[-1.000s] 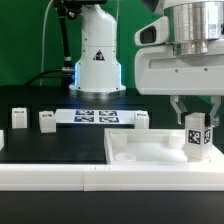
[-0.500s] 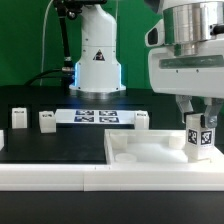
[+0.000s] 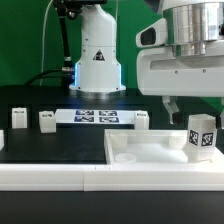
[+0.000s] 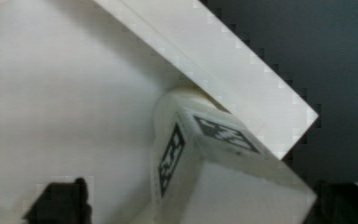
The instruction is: Assemble one leg
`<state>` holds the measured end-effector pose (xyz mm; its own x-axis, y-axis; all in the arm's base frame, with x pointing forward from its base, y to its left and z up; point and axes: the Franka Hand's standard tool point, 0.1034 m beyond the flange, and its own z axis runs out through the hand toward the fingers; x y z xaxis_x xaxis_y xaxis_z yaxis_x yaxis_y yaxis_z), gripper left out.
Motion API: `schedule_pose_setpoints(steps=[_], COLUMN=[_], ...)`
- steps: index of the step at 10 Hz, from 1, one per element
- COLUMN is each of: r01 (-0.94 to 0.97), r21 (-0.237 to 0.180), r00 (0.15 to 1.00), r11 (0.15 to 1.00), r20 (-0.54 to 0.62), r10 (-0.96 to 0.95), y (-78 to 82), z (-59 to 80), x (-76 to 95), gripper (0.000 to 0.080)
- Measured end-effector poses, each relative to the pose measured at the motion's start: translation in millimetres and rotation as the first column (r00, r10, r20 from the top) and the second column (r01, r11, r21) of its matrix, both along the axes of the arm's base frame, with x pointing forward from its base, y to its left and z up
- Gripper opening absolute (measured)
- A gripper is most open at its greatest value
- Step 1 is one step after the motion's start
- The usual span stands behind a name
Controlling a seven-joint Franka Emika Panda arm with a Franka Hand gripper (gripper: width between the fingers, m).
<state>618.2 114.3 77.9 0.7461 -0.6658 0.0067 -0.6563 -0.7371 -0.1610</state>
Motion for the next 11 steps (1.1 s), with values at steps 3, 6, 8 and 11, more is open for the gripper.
schedule_pose_setpoints(steps=[3, 6, 8, 11], r01=[-0.296, -0.586, -0.693, -0.724], r21=[-0.031, -0.091, -0.122, -0.148], r00=[0.955, 0.81, 0.719, 0.682], r11=[0.955, 0.805, 0.711, 0.673], r20=[-0.004, -0.055, -0.038, -0.015], r10=[0.296, 0.584, 0.694, 0.731], y=[3.9, 5.3, -1.1, -2.1], z=[2.5, 4.0, 1.5, 0.3], x=[2.9, 2.5, 5.6, 6.5], gripper=[0.0649, 0.0649, 0.0649, 0.0639])
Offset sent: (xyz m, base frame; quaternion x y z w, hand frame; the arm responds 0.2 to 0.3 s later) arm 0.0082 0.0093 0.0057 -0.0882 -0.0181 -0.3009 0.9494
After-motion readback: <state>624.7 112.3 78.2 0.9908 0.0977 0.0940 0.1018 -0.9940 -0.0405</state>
